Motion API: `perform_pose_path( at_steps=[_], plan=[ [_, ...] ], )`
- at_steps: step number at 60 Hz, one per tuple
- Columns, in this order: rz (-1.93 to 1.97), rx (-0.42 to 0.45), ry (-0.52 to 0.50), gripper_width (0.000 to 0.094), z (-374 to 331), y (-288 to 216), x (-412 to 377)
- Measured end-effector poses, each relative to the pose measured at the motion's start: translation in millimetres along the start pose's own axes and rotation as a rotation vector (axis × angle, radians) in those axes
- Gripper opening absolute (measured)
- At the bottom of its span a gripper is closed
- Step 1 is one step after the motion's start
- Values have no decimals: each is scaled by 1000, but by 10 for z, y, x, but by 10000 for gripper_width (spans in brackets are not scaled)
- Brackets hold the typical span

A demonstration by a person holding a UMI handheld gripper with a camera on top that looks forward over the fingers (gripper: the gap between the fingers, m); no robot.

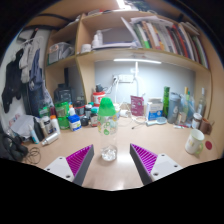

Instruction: Pour water

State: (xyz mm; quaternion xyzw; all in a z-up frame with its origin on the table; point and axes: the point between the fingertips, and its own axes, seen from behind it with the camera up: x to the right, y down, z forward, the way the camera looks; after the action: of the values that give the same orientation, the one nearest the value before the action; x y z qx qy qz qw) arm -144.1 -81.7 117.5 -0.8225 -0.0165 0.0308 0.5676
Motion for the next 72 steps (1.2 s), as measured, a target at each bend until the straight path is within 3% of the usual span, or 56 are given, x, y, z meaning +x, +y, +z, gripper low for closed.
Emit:
perform_pose_path(
  at_steps=[12, 18, 22, 27, 37, 42, 47, 60, 66, 72],
  plan=[
    [-70, 75, 39, 826, 1076, -23, 1],
    [-94, 112, 23, 768, 1403, -87, -40],
    [-94, 122, 4, 487, 1527, -100, -96],
    [-85, 124, 33, 448, 1547, -117, -62],
    [-81, 88, -23, 341, 1549, -75, -145],
    [-54, 49, -62, 334, 1523, -121, -106],
    [43, 70, -80, 335, 1387, -464, 74],
    [784, 89, -123, 334, 982, -1265, 1187],
    [1037, 113, -106, 334, 800, -1287, 1836],
    [1327, 78, -120, 333, 789, -1031, 2280]
  ],
)
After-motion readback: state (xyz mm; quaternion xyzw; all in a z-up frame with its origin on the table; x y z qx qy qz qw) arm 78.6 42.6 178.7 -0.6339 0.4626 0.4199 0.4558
